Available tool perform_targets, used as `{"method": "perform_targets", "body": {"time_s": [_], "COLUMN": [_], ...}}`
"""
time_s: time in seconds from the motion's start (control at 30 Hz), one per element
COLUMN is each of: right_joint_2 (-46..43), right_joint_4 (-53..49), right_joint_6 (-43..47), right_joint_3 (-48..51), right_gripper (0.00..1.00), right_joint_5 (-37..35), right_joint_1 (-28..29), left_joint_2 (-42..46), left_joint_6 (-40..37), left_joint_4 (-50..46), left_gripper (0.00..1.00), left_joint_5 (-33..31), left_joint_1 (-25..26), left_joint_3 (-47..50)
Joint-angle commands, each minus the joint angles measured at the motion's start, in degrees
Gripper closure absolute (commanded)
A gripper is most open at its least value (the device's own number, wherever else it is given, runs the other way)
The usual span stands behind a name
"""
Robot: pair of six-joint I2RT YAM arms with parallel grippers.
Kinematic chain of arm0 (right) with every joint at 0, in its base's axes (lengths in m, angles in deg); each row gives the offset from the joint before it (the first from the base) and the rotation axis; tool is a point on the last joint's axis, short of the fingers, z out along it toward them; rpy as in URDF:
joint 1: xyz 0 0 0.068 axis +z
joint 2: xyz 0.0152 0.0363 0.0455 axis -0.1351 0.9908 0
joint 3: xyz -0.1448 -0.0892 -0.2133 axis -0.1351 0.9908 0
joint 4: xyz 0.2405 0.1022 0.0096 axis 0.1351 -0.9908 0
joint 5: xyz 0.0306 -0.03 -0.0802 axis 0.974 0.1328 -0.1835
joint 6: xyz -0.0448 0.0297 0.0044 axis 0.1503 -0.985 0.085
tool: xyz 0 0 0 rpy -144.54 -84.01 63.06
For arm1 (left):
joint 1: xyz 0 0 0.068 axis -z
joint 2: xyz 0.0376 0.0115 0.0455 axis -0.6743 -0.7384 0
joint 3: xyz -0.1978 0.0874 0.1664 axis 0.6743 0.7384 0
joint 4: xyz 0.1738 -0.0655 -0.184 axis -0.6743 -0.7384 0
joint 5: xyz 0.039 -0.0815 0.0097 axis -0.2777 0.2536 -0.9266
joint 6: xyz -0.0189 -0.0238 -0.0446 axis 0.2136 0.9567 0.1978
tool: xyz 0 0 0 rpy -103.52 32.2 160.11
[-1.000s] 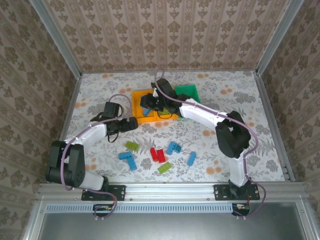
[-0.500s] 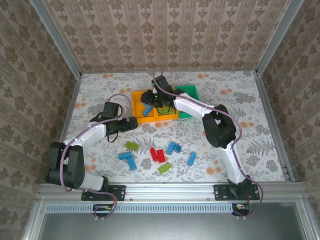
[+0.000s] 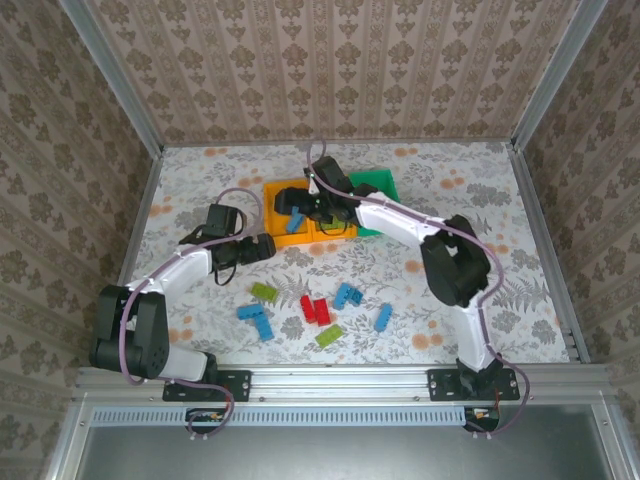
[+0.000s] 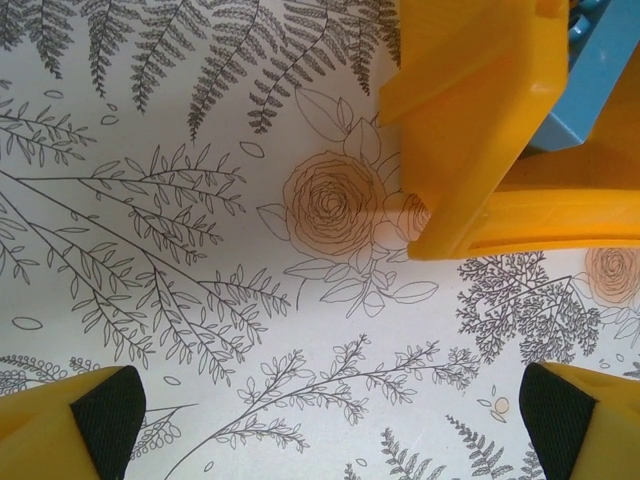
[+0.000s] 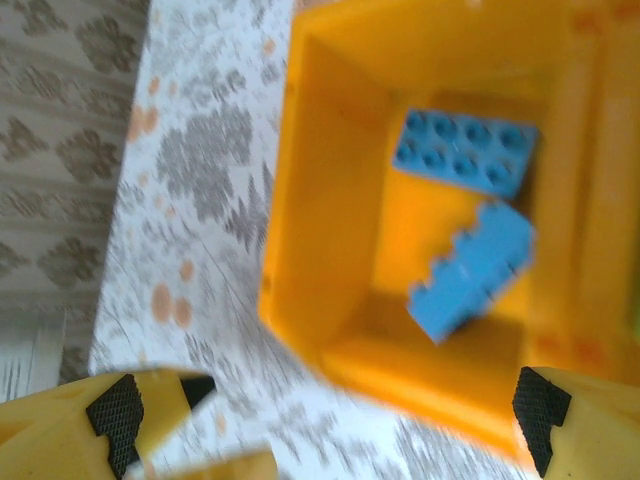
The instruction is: Sort the legos into containers by color
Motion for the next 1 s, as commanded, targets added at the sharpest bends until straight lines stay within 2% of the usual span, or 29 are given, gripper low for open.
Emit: {"method": "perform_targets", "body": {"time_s": [0.0,0.07,0.17,0.27,0.37,0.53,0.77,0.97], "right_joint_2": [-10.48,-15.81,-25.5,-32.65,-35.28,-35.88,-39.16,-37.76], "right_joint_4": [-11.98,-18.6,-16.86,-16.81,-22.01,-29.0,-29.36,-26.85], "right_joint_6": [3.93,-1.69,-11.47,-19.55,-22.53,-25.34,-30.06,-32.76], "right_joint_3": [7.54,14.86,28.38,36.66,39.07,41.93,46.56,48.65], "right_gripper": [0.01,0.02,0.08,0.14,0.17,0.18,0.24,0.28], "right_joint_5": [-8.74,-14.18,-17.88,-21.68,-25.18,-23.68,-21.89,-19.06], "right_joint_1": [1.41,1.59,2.66,4.11,5.57,6.97,8.76,10.59], "left_joint_2": [1.23,1.09,0.54,-0.36,-0.78,-1.12,-1.32,-1.73], "left_joint_6": [-0.59,-0.54,-0.34,-0.47,-0.58,-0.73,-0.28,-0.47], "left_joint_4": [-0.75,-0.29,0.79,1.15,1.42,1.69,2.28,2.5], "left_gripper": [0.0,0.0,0.0,0.0,0.0,0.0,0.0,0.0], "left_joint_5": [-0.94,-1.23,-1.03,-0.31,0.01,0.2,0.53,0.68], "left_joint_1": [-0.49,-0.49,-0.61,-0.61,-0.51,-0.52,-0.51,-0.52], "left_joint_3": [1.14,1.26,1.43,0.83,0.61,0.73,1.58,1.56]}}
